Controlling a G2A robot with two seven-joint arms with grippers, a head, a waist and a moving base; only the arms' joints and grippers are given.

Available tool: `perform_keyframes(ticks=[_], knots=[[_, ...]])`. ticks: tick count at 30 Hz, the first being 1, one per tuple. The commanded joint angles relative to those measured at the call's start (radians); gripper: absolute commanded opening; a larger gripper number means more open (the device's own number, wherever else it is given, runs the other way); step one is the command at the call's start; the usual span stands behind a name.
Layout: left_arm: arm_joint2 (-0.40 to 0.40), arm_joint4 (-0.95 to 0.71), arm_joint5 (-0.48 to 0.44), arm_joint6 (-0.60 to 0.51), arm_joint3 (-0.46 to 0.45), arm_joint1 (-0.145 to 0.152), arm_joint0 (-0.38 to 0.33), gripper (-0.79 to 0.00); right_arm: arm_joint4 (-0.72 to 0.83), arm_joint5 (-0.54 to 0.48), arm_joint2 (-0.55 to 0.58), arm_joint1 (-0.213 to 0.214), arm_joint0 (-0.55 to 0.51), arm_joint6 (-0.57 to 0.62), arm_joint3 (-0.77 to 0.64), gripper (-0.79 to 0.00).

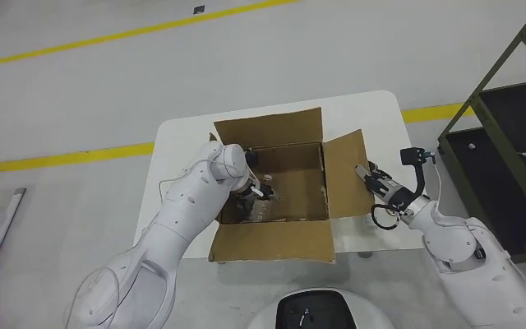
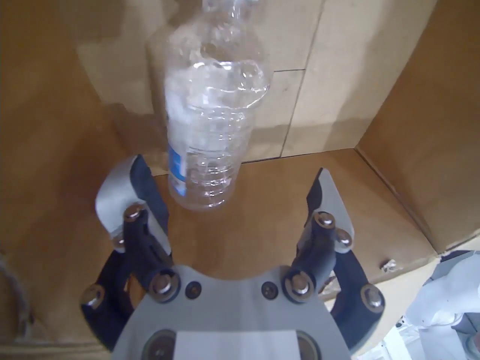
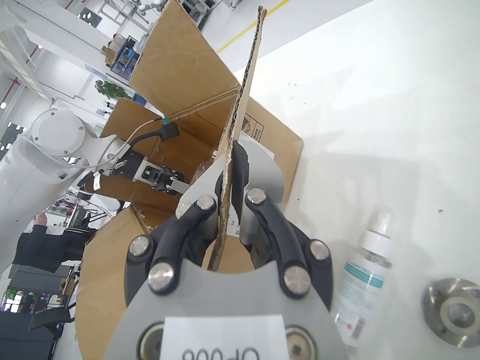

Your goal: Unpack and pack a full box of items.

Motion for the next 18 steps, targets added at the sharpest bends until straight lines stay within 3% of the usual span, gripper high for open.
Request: perform_keyframes(ticks=[1, 8, 18], knots=[[-0.014, 0.001, -0.043, 0.0, -0.018, 0.005, -0.009, 0.0, 0.001, 0.001, 0.002, 0.001, 0.002, -0.001, 0.002, -0.785], [-0.079, 0.092, -0.046, -0.018, -0.136, 0.055, -0.016, 0.0, 0.0, 0.0, 0.019, 0.005, 0.015, 0.005, 0.006, -0.785], [-0.332, 0.275, 0.09, -0.092, -0.384, 0.202, 0.1, 0.0, -0.005, 0.001, 0.024, 0.01, 0.023, 0.012, 0.009, -0.785]])
